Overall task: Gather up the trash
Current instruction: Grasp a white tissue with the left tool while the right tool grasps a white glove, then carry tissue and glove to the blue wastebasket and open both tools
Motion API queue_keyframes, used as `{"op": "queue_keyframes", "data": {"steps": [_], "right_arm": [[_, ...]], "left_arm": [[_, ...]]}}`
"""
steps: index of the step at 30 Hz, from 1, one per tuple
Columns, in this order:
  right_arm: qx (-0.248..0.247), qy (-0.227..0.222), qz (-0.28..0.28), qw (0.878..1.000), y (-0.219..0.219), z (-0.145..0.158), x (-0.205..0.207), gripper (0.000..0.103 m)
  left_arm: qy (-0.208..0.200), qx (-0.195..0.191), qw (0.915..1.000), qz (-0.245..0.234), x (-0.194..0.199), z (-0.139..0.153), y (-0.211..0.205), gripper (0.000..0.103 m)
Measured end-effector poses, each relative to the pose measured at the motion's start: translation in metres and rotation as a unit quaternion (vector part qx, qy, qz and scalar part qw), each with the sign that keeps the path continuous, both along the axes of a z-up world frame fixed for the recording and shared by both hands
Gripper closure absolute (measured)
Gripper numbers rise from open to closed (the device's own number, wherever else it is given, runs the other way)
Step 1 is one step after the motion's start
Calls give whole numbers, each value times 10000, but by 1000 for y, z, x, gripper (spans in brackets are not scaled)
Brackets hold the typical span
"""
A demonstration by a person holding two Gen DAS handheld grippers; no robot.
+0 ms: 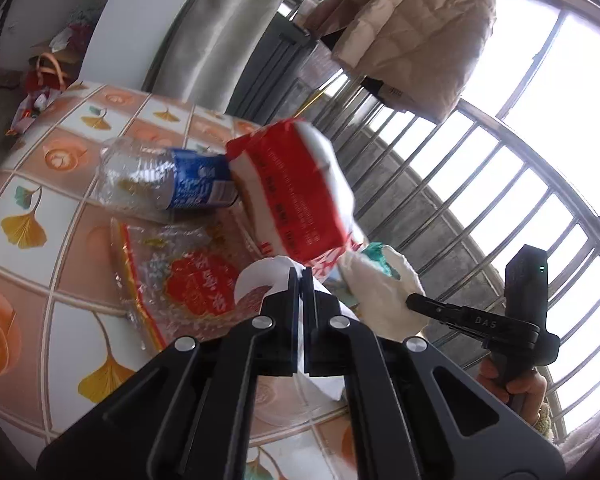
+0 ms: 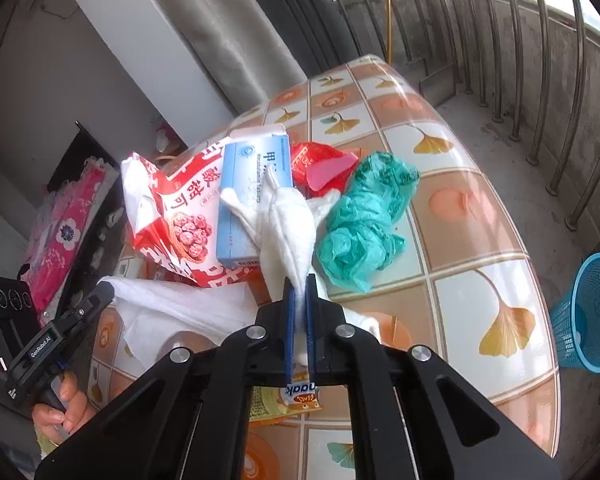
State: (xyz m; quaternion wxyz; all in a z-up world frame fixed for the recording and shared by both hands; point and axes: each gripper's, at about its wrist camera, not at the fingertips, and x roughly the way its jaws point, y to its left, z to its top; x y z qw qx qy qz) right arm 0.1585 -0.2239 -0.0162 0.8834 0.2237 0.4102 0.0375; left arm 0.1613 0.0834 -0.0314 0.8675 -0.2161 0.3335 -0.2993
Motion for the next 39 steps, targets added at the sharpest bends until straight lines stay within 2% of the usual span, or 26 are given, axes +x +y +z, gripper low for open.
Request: {"op": "queue_keyframes", "data": {"steps": [13, 22, 32, 39], "right_arm": [[-62, -421, -60, 9991, -7, 27, -9, 99], [0, -822, -2, 9966, -14, 54, -23, 99], [64, -1531, 69, 9882, -21, 99, -63, 99], [117, -1871, -178, 9821, -45, 116, -103, 99]], "left_arm": [[-735, -539, 9954, -290, -14, 39, -15, 103], [-1108, -755, 9896, -513, -18, 67, -32, 103], [-1494, -948, 9818, -683, -41, 108, -37, 103], [-1625, -953, 9778, -914, -58, 128, -56, 103]]}}
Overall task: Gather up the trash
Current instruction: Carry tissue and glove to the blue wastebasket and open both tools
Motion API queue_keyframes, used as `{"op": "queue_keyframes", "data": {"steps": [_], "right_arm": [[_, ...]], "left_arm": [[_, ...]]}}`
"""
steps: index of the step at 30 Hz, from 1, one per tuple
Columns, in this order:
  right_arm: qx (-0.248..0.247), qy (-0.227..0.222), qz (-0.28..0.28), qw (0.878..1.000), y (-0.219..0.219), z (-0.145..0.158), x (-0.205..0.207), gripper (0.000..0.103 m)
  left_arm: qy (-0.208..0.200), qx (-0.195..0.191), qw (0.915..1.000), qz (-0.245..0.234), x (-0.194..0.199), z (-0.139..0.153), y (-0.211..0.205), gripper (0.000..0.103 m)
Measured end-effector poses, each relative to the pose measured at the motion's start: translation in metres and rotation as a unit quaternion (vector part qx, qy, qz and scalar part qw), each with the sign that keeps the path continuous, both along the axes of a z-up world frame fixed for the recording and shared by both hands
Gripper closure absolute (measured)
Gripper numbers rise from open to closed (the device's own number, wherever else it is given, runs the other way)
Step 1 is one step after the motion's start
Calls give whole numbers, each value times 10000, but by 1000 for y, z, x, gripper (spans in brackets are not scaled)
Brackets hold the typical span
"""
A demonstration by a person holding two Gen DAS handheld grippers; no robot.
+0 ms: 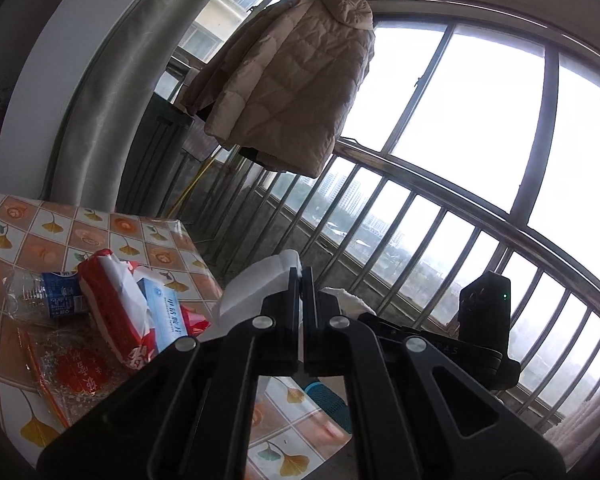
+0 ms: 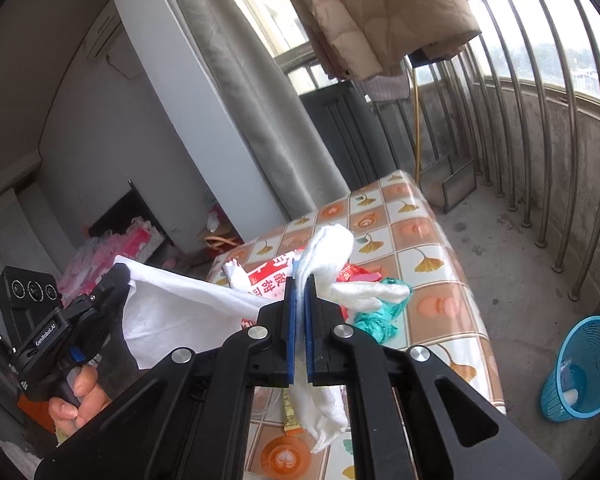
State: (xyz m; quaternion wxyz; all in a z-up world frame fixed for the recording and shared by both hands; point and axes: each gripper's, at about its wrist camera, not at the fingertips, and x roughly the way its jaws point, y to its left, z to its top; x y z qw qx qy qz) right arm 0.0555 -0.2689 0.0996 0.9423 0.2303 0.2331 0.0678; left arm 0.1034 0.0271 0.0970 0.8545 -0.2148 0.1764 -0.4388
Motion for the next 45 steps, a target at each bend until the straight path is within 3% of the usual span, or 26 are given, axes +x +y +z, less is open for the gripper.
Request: {"op": "queue_keyframes", "data": {"steps": [7, 11, 20, 25, 31, 39, 45], "right_arm": [[36, -39, -654, 9978, -43, -4, -42, 99], [173, 56, -1157, 9931, -78, -17, -66, 99], [616, 402, -2443, 9669, -163, -55, -118, 99], [967, 574, -3081, 9447, -213, -87, -147, 99], [1585, 808, -3632, 9146, -274, -140, -165, 99], [2158, 1212, -4031, 8810, -347, -220, -155, 99], [2462, 1506, -4220, 8594, -393, -274, -136, 95]], "left_arm": [[95, 66, 9992, -381, -4, 4, -42, 103], [367, 122, 9961, -794, 2, -4, -82, 103], [931, 470, 9801, -1688, 11, -27, -203, 103], [1157, 812, 9659, -2168, 10, -43, -287, 103], [1734, 1473, 9385, -2598, 17, -86, -393, 103], [2330, 2371, 8955, -2959, 20, -163, -511, 103], [2446, 2824, 8768, -3029, 26, -202, -571, 103]]}}
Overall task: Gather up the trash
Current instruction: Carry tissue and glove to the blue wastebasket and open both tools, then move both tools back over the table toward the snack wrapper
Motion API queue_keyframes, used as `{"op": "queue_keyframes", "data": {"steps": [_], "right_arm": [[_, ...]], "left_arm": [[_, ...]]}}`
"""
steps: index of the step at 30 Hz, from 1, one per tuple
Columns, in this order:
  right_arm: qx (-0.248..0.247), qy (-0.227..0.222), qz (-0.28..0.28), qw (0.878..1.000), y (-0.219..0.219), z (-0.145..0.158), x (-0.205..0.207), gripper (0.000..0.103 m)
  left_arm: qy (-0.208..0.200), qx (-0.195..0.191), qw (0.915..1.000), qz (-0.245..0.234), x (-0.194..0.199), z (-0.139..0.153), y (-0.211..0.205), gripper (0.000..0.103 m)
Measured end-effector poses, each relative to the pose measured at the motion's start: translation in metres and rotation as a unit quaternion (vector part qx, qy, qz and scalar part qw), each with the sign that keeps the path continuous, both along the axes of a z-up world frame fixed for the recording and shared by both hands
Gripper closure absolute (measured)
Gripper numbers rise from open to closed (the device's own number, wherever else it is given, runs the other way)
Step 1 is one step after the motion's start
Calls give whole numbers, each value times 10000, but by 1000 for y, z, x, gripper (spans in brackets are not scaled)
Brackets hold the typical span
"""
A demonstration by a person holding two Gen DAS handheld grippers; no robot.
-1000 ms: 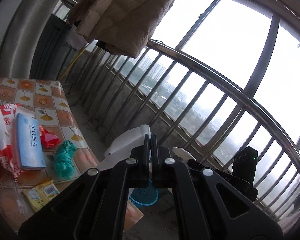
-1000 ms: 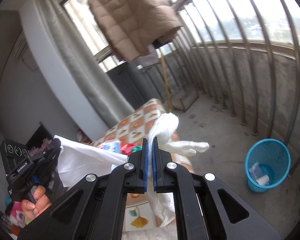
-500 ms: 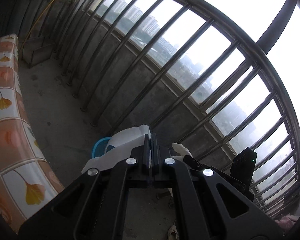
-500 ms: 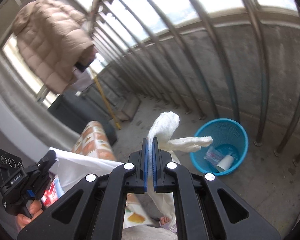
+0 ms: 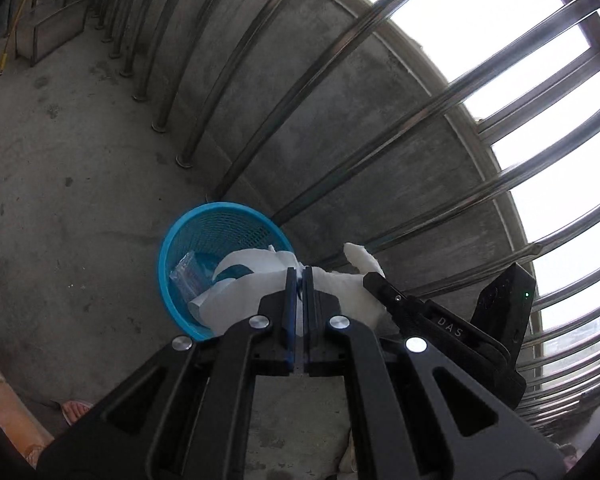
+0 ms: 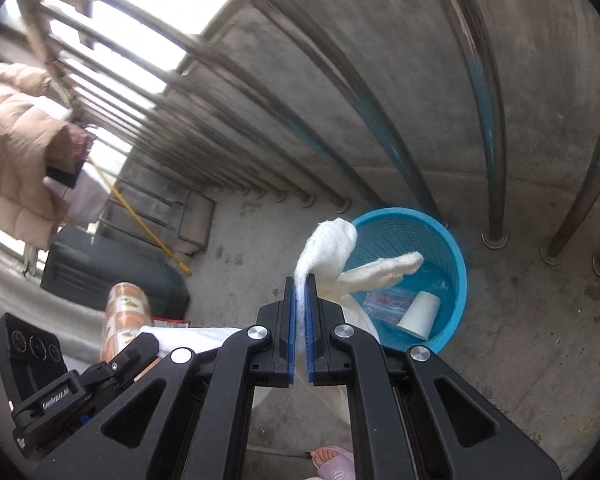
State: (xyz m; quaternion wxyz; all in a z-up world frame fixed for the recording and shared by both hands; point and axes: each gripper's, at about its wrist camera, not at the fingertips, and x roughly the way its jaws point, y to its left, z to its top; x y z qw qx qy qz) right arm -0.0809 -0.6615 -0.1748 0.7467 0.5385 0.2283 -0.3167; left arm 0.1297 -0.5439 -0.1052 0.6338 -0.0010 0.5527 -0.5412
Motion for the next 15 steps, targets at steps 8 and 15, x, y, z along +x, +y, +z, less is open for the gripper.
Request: {"op": "queue_keyframes", "data": {"steps": [8, 15], "right_arm": [[295, 829, -285, 9957, -23, -57, 6, 46], [13, 748, -338, 9966, 0, -36, -3, 42]], "left_arm": [[-13, 492, 9987, 95, 5, -23, -21, 50], [-693, 196, 9970, 290, -1, 22, 15, 40]]}}
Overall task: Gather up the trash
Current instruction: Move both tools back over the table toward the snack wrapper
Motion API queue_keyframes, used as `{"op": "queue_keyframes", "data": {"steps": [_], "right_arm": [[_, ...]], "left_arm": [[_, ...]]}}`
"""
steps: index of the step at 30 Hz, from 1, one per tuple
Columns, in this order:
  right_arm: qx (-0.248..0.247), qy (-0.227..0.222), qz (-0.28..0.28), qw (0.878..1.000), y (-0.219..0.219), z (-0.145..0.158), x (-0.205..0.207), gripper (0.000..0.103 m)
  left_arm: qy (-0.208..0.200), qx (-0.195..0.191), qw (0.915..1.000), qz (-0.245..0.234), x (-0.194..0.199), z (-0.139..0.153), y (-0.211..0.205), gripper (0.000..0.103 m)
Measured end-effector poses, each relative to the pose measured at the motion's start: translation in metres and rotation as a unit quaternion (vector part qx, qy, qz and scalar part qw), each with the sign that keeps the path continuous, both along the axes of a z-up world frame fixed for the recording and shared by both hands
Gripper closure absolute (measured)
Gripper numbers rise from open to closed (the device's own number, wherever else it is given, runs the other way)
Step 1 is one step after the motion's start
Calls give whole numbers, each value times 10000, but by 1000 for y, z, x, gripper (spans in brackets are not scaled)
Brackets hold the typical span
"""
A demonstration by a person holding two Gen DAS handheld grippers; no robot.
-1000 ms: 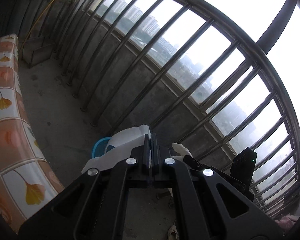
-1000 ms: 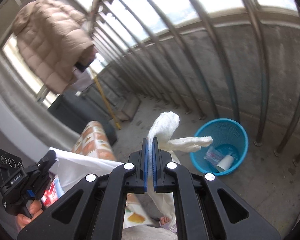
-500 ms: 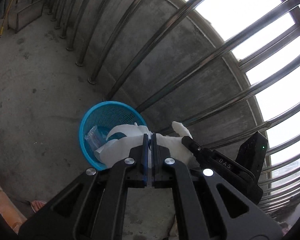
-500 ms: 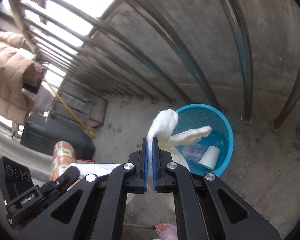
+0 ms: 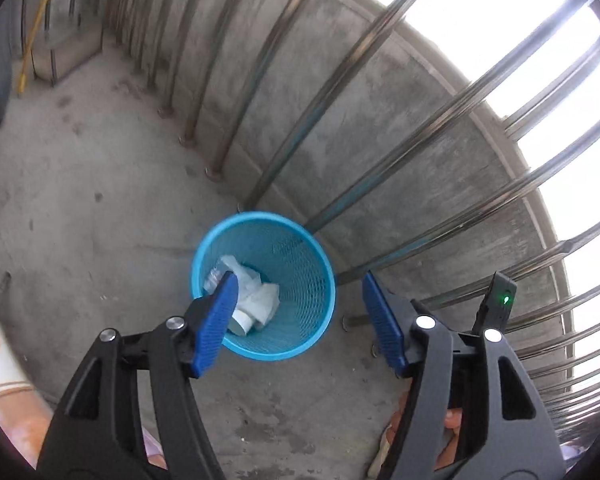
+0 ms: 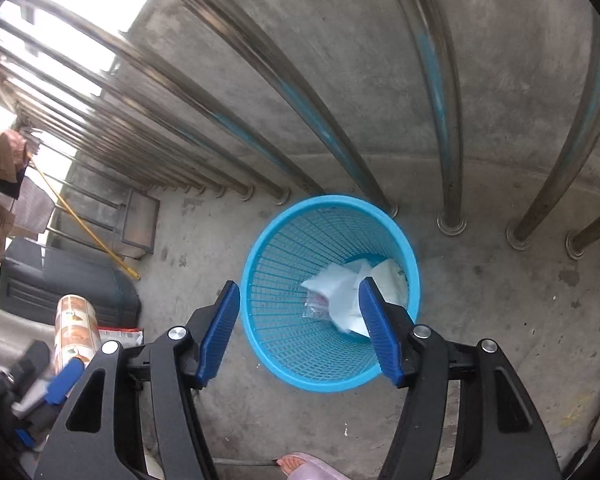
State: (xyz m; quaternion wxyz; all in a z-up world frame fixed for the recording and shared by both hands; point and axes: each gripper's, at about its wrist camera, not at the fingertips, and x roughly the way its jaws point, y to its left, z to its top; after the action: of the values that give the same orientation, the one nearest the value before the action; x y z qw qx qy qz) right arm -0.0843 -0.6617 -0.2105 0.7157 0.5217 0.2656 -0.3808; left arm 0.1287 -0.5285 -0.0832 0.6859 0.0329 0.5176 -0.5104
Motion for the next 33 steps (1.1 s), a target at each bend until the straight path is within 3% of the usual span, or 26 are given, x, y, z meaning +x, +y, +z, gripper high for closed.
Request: {"op": "queue_keyframes", "data": {"steps": [5, 12, 20, 24, 26, 30, 33], "right_arm": [[-408, -95, 269, 9988, 35, 45, 0, 35], [-541, -257, 1241, 9905, 89, 97, 23, 32], [-562, -528, 2520, 9646, 162, 146, 56, 31], [-421, -751, 3181, 9442, 208, 162, 79, 31], [-311, -900, 3611, 9277, 236, 168, 94, 31], [23, -1169, 4582, 8811, 301, 173, 134, 31], [237, -1137, 5027, 8566, 340, 170, 162, 31]], "left_arm": [[-440, -233, 9987, 104, -16, 43, 51, 35], [-1321, -511, 9889, 439, -42, 97, 176, 33], [-2050, -372, 9720, 1084, -63, 109, 338, 33], [-2294, -199, 9613, 1512, -76, 99, 417, 33], [-2276, -216, 9585, 1701, -79, 96, 450, 33], [-2233, -214, 9503, 2160, -81, 87, 502, 32], [-2235, -286, 9406, 2538, -75, 83, 525, 32]]}}
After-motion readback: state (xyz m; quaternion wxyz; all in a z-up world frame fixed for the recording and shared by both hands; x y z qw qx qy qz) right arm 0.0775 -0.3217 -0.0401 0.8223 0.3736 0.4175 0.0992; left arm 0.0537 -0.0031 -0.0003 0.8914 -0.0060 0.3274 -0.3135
